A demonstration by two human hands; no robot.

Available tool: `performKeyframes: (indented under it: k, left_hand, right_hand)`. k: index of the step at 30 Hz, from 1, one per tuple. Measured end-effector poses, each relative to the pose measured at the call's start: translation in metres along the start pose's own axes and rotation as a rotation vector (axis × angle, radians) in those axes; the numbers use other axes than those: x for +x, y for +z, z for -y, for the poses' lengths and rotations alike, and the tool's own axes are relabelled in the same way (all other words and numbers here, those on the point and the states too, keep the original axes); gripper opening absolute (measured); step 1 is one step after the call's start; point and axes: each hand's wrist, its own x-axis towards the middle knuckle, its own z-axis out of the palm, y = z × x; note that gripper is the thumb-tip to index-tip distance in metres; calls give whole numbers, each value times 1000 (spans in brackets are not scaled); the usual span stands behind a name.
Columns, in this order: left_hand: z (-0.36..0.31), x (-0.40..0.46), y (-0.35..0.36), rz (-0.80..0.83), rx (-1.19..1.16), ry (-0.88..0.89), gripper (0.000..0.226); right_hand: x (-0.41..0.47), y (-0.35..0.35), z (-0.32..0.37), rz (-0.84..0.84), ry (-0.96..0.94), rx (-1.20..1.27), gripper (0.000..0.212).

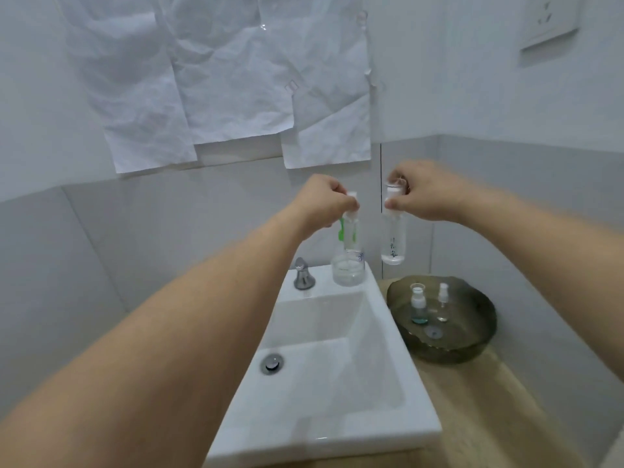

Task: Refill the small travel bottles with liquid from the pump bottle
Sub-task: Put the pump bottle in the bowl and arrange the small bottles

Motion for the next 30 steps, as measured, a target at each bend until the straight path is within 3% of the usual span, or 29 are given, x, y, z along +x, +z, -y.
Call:
performKeyframes:
  k: [14,30]
  left_hand:
    - [19,27,136,212,135,-12,20]
    - [75,26,212,270,361,-98,18]
  right_hand:
    - [-31,40,-115,221,180,-117,35]
    - [-44,101,-166,443,253,-198,39]
